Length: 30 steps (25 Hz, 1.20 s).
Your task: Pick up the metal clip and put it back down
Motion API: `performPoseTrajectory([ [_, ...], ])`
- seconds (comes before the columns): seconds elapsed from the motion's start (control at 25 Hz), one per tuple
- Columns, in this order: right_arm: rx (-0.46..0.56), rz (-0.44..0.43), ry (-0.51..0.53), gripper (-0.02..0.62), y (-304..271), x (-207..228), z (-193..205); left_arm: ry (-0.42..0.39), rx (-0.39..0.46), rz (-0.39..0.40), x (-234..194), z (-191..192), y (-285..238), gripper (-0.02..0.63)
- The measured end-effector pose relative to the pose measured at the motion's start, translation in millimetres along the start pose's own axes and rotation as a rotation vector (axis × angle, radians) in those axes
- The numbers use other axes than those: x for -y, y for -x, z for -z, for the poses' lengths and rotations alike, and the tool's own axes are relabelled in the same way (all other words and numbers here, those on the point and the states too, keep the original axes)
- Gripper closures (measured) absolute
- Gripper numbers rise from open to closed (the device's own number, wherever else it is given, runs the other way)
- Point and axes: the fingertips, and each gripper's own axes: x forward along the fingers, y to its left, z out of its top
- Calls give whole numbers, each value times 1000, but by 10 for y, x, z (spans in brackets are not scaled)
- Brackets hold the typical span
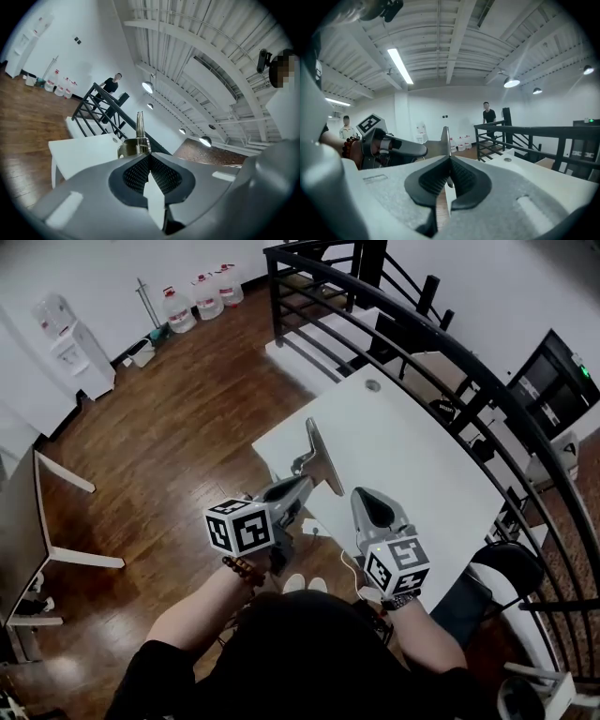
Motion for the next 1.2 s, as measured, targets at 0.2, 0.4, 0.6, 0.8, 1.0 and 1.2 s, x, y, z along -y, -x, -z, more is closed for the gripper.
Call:
performPoseTrajectory([
  [0.2, -12, -118, 6, 604, -164, -200, 11, 16, 72, -106, -150, -50, 300, 581],
  [0.4, -21, -217, 21, 604, -328, -478, 24, 19, 138, -184, -266, -99, 645, 581],
  [0.6, -42, -302, 54, 604, -567, -932, 15, 34, 200, -242, -462, -204, 1110, 581],
  [0.8, -53, -376, 89, 604, -816, -1302, 34, 43, 259, -292, -700, -288, 1474, 581],
  [1.0, -59, -413, 102, 604, -1033, -1624, 58, 38, 282, -320, -900, -331, 1782, 581],
  [1.2, -64, -434, 129, 604, -1397, -2681, -68, 42, 308, -316, -1256, -653, 2772, 581],
])
